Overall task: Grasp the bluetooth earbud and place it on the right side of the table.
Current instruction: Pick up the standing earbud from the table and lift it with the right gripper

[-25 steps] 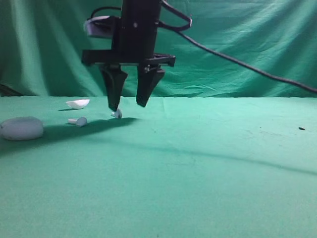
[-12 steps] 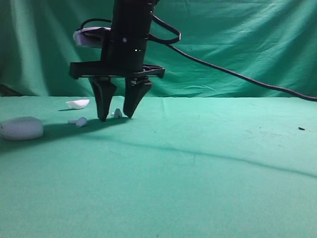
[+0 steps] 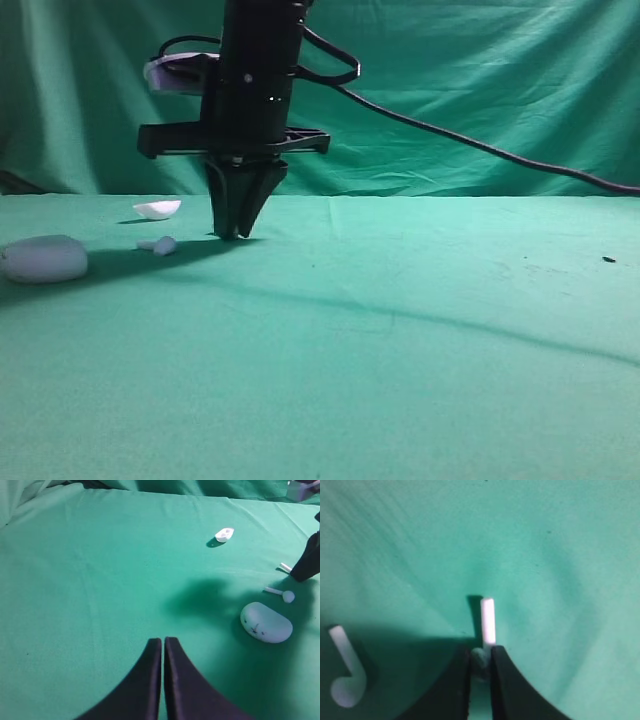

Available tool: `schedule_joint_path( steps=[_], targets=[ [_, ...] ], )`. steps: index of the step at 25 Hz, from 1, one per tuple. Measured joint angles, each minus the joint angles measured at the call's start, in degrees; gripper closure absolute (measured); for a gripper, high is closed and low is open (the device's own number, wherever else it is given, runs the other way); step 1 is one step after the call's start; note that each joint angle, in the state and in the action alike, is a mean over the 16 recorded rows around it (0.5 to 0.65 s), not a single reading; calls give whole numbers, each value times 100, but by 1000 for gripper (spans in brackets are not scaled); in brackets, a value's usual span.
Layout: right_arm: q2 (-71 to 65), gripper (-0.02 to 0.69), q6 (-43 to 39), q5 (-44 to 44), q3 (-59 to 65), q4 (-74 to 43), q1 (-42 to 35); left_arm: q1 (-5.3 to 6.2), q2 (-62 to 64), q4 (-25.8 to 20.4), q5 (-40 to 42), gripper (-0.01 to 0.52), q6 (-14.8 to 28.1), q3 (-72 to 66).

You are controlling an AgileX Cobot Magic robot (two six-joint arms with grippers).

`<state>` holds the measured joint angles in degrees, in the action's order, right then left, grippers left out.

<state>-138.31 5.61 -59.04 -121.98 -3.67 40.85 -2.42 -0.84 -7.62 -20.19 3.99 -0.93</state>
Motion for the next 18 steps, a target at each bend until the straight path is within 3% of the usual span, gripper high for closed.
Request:
schedule_joint_path(
  steps=[4, 10, 18],
  targets=[
    [135, 588, -24, -247, -99, -46, -50, 0, 0, 0, 0, 514, 0, 0],
    [714, 589, -140, -730, -105, -85, -273, 0, 0, 0, 0, 514, 0, 0],
    [2306, 589, -426, -1067, 976, -111, -1004, 0, 0, 0, 0, 514, 0, 0]
  ],
)
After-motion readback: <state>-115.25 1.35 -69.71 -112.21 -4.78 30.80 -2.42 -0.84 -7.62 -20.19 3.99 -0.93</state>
